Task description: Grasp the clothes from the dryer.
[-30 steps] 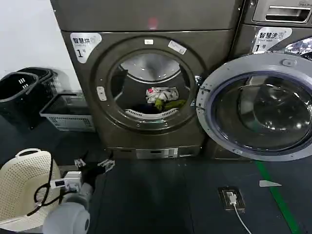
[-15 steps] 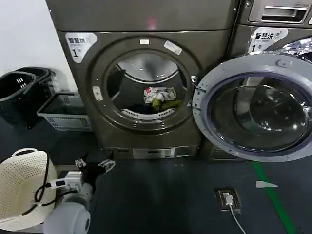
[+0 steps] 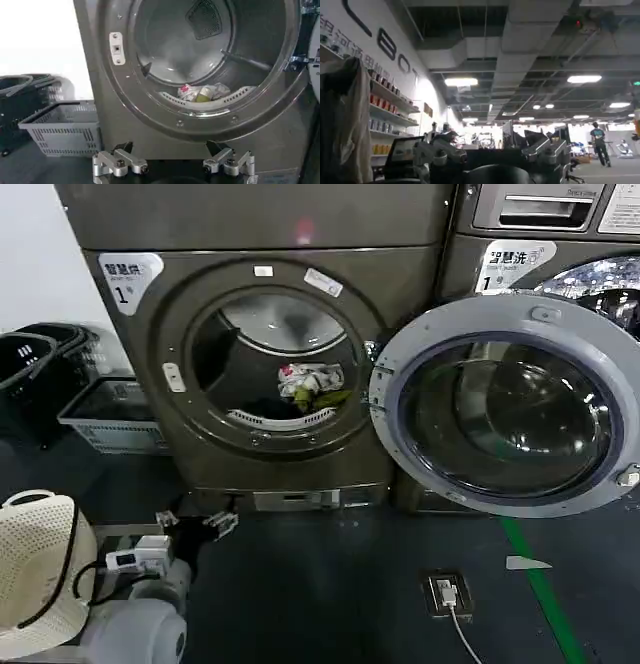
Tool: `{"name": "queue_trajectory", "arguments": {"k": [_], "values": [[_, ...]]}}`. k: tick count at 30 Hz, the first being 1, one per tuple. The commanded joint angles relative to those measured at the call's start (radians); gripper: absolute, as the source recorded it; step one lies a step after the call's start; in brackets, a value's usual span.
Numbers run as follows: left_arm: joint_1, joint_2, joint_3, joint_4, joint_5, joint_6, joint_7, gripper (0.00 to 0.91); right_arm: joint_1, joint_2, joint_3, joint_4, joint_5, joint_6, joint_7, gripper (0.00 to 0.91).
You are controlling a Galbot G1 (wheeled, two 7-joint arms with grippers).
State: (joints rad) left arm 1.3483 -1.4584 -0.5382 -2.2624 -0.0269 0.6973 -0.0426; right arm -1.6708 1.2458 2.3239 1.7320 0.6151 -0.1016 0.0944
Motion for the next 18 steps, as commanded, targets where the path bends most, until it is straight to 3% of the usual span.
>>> {"name": "queue_trajectory", "arguments": {"k": [1, 18], "values": [[0.002, 0.001, 0.000, -0.001, 0.003, -0.001, 0.003, 0.907, 0.000, 0.000, 0.001, -0.001, 0.000, 0.001, 0.001, 0.907], [-0.008, 0.007, 0.008, -0.007, 0.007, 0.000, 0.006, 0.907, 0.004, -0.009, 0.013, -0.005, 0.029, 0.022, 0.022, 0.907]]}}
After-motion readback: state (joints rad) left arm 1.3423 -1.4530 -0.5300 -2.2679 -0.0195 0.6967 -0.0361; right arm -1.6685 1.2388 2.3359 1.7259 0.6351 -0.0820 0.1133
